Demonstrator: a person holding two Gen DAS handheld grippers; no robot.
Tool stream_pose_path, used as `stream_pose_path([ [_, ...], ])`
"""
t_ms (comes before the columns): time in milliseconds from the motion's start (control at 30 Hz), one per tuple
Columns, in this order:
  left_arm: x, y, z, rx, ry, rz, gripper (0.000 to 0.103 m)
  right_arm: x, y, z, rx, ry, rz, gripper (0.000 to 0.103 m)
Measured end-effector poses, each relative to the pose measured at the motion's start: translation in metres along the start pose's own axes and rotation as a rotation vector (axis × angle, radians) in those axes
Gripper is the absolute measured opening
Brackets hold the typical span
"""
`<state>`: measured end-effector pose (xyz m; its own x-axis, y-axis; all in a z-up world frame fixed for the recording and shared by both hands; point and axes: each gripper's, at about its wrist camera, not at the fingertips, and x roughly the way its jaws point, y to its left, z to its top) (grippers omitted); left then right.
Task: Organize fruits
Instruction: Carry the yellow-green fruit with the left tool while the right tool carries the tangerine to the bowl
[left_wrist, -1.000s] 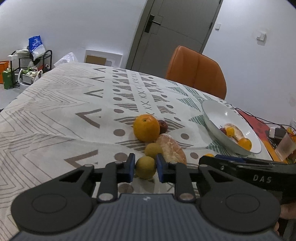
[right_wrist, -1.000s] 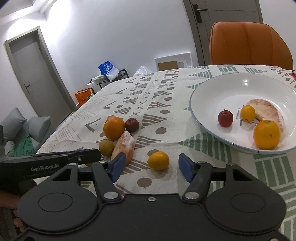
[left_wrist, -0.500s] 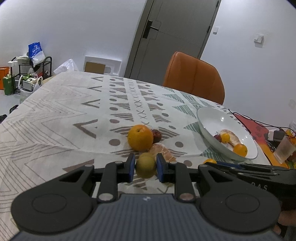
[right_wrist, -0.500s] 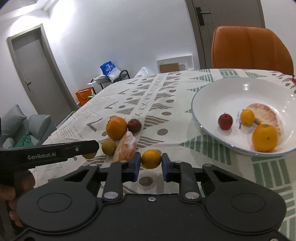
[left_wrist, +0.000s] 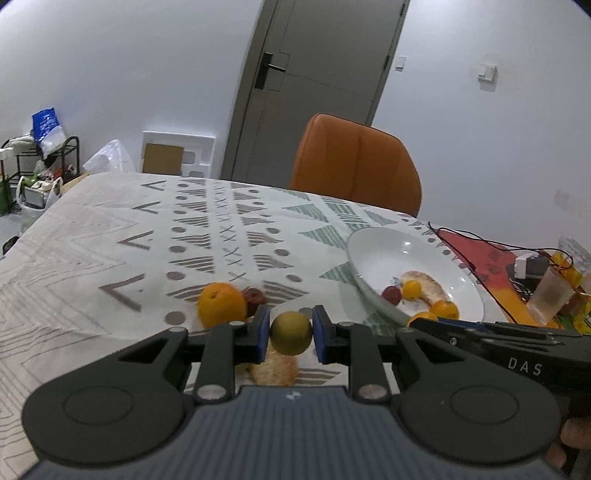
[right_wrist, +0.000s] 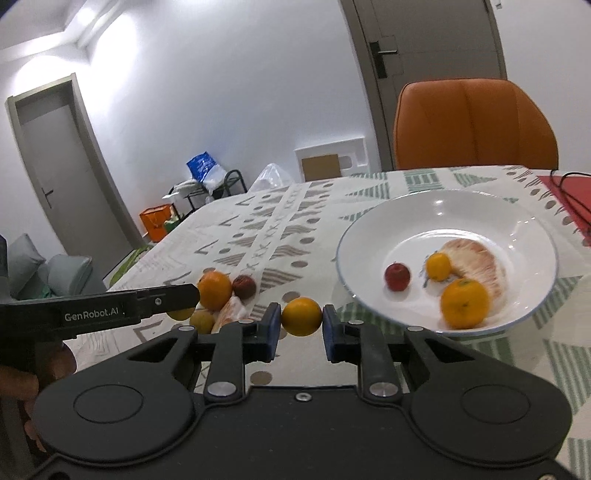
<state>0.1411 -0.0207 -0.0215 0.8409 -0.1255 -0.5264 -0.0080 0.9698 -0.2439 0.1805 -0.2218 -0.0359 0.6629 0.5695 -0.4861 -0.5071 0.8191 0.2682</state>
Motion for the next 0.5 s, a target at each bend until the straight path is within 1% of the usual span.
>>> stream_pose_path([
  [500,0.015,-0.040,0.009,0.070,-0.006,-0.037,0.023,-0.025,-0.029,0.004,0.037,-0.058,-0.046,0.023],
])
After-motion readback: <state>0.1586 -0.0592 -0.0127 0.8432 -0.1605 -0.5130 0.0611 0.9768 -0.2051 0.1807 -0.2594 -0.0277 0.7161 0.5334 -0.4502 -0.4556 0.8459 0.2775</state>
